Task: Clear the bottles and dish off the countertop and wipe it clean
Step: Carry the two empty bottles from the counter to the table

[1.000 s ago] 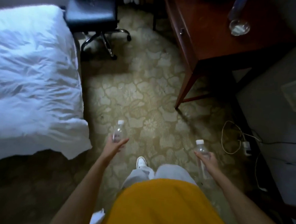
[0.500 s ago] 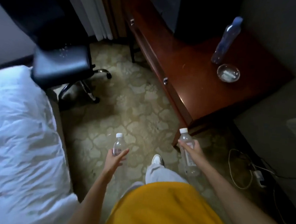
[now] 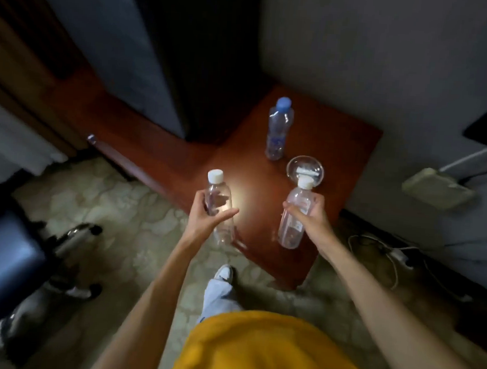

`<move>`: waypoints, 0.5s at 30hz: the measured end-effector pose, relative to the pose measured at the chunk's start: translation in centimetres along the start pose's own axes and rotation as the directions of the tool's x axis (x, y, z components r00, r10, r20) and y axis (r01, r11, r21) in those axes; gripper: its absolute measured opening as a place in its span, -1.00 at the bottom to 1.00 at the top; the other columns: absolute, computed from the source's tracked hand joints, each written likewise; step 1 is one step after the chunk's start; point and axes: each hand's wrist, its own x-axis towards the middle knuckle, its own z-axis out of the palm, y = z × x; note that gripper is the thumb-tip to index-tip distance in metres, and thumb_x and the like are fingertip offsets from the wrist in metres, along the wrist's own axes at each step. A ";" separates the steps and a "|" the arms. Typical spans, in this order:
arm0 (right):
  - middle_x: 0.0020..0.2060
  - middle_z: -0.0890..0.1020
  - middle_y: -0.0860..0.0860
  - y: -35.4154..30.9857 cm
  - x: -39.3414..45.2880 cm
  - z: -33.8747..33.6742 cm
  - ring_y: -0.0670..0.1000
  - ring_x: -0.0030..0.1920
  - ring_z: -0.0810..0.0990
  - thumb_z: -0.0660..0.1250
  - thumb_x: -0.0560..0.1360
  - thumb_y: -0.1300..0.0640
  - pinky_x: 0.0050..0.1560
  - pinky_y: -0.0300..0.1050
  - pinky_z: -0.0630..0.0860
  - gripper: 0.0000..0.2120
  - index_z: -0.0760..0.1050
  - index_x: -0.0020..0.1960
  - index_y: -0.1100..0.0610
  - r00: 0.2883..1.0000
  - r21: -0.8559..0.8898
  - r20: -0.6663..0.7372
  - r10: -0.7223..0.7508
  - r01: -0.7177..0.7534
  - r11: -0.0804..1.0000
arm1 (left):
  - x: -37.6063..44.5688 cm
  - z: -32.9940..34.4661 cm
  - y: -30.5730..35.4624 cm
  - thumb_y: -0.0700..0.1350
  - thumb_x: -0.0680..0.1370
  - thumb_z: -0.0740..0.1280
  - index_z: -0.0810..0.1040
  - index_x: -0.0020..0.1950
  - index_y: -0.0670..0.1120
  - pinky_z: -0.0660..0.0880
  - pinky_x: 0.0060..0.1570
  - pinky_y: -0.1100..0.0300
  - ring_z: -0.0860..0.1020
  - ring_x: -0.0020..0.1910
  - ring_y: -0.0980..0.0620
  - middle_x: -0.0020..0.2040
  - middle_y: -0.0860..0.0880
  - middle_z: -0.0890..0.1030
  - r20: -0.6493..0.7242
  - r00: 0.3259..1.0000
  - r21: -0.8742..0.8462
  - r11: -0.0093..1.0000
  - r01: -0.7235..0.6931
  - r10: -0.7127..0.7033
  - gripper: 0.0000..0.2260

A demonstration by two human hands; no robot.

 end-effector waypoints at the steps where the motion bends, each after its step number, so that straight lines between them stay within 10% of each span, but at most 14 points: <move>1: 0.19 0.54 -0.06 -0.3 0.6 0.1 -0.17 0.15 0.56 0.59 0.44 0.02 0.01 -0.36 0.51 -0.34 0.26 0.35 0.08 0.999 0.006 -0.052 -0.003 0.004 1.000 | 2.3 0.3 0.9 -0.21 0.32 0.69 0.45 0.27 -0.19 0.58 -0.01 0.31 0.65 -0.02 0.25 0.06 0.01 0.65 0.058 0.998 0.023 0.999 -0.027 0.026 -0.37; 6: 0.26 0.50 0.02 0.1 2.8 0.9 0.02 0.29 0.54 0.62 0.41 0.12 0.34 -0.08 0.49 -0.30 0.25 0.35 0.11 0.958 0.001 -0.284 -0.044 0.046 0.999 | 11.2 2.4 4.5 -0.04 0.19 0.75 0.49 0.22 -0.08 0.59 0.15 0.10 0.64 0.16 0.07 0.14 0.01 0.66 0.349 0.930 0.154 0.972 -0.179 0.116 -0.29; 15: 0.28 0.56 0.01 0.9 3.7 3.6 0.02 0.29 0.55 0.67 0.33 0.07 0.29 -0.08 0.52 -0.23 0.32 0.38 0.04 0.908 0.000 -0.418 -0.030 0.033 0.999 | 14.6 4.3 4.9 -0.47 0.32 0.59 0.39 0.22 -0.25 0.65 -0.37 0.19 0.65 -0.24 0.26 -0.14 0.06 0.57 0.471 0.880 0.184 0.968 -0.168 0.063 -0.42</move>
